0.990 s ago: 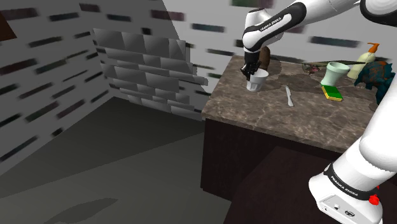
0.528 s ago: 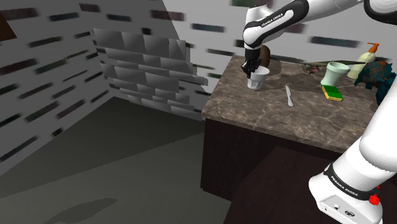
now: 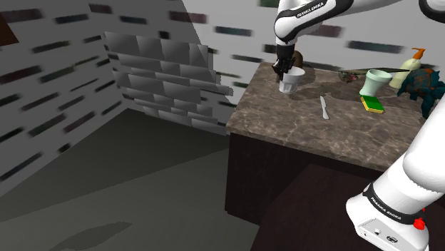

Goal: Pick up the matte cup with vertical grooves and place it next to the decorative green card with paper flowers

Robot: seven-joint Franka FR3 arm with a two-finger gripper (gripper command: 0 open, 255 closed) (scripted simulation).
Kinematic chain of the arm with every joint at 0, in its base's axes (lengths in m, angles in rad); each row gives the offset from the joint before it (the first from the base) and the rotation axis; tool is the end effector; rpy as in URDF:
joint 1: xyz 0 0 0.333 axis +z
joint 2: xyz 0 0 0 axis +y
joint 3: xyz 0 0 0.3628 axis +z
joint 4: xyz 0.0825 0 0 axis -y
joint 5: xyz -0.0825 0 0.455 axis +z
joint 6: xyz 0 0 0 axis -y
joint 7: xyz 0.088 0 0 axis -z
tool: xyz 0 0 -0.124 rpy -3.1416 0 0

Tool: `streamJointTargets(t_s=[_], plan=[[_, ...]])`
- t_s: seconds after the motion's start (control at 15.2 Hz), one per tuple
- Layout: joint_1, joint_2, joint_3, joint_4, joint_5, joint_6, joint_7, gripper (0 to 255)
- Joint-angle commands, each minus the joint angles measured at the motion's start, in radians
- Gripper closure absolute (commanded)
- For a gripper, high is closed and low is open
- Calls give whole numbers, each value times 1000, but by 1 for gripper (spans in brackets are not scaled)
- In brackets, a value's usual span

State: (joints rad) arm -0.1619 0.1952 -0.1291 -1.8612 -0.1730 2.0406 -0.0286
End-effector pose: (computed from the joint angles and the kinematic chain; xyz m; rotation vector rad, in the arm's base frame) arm 0.6476 -0.2029 0.4104 2.9549 -0.2674 -0.0642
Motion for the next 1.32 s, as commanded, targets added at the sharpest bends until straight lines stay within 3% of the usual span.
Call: streamJointTargets(t_s=[0.0, 1.25], plan=[[-1, -5, -1, 21, 2, -25, -6, 255], [3, -46, 1, 223, 10, -266, -42, 255]])
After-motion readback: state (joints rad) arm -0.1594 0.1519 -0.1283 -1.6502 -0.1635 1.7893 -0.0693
